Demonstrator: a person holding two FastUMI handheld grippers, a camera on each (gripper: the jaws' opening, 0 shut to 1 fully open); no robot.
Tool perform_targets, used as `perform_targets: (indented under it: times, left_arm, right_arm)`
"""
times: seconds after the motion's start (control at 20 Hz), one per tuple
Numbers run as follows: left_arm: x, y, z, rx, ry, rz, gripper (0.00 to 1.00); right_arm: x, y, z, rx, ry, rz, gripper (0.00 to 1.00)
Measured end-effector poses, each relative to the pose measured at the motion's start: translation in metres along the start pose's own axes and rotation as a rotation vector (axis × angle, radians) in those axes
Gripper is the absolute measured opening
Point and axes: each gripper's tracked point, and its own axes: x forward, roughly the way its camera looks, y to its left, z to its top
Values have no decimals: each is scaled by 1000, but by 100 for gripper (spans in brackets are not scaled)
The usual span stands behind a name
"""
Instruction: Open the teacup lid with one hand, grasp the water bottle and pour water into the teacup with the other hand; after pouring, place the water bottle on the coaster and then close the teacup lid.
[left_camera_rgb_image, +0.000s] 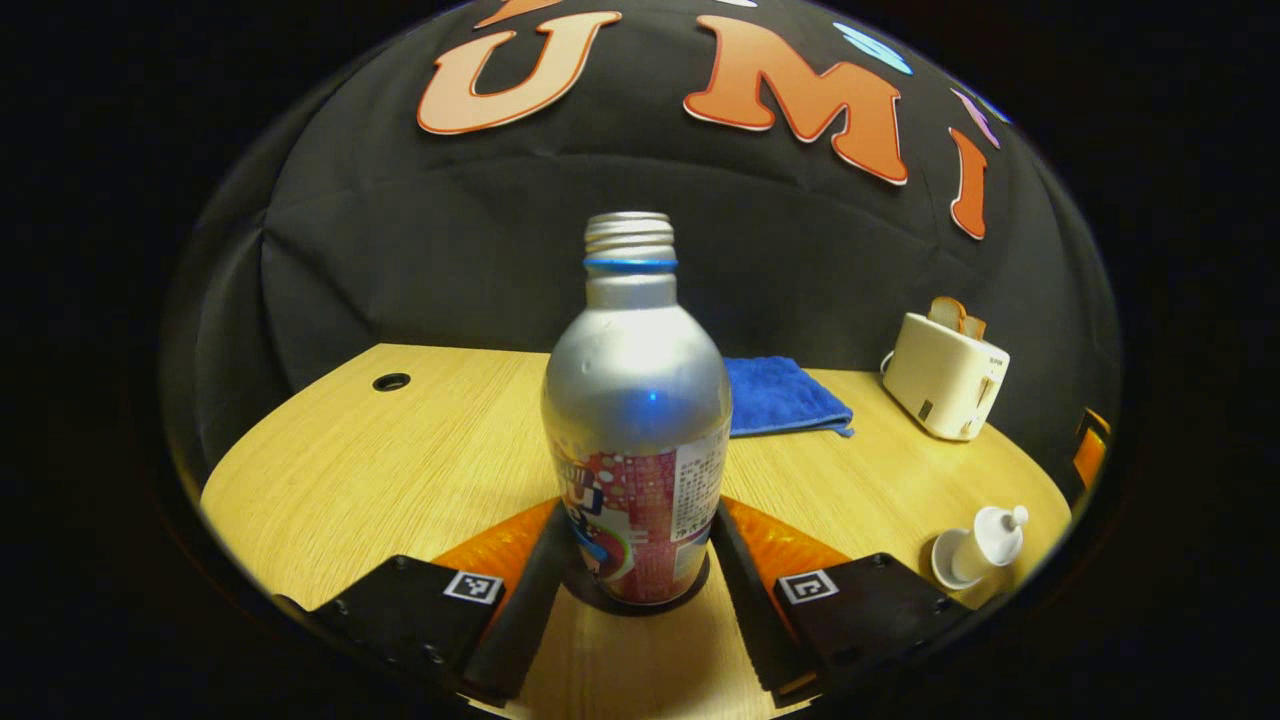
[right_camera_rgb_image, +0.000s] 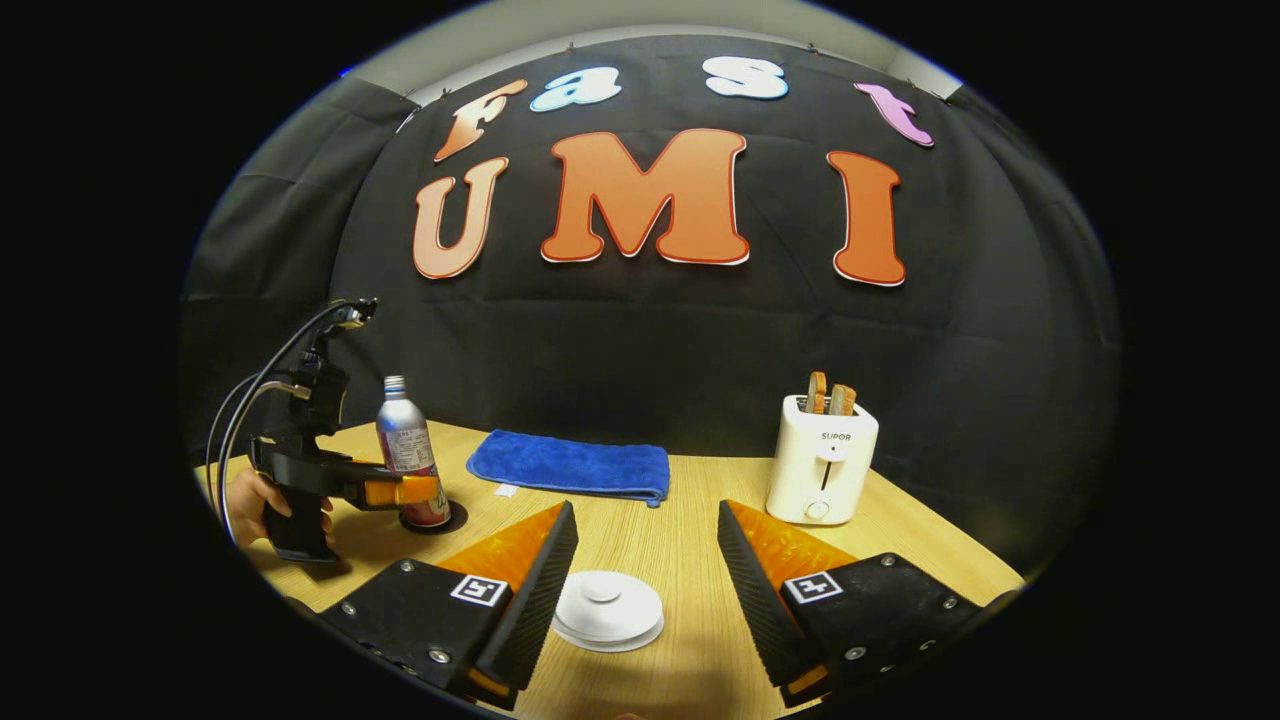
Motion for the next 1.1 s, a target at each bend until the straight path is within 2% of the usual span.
perform_targets:
  times: [0.15, 0.25, 0.3, 0.35, 0.65, 0.85, 1.1]
  left_arm:
    - [0, -6, -6, 36, 5, -9, 87]
    - [-2, -4, -6, 46, -3, 12, 89]
    - [-5, -6, -5, 43, -11, 7, 97]
    - [-9, -7, -4, 46, -21, 4, 100]
    - [-56, -9, 15, 79, -125, 27, 100]
    - [-107, 2, 49, 67, -257, 73, 100]
    - [-193, 11, 100, 64, -461, 150, 99]
  right_arm:
    - [-2, 4, 2, 4, 0, 8, 85]
    - [-4, 4, 5, 13, -7, 10, 85]
    - [-4, 5, 5, 19, -6, 11, 85]
    - [-4, 4, 4, 23, 0, 8, 85]
    - [-17, 9, 14, 32, -12, 10, 85]
    - [-30, 13, 28, 36, -42, 4, 85]
    - [-46, 28, 42, 34, -62, 15, 85]
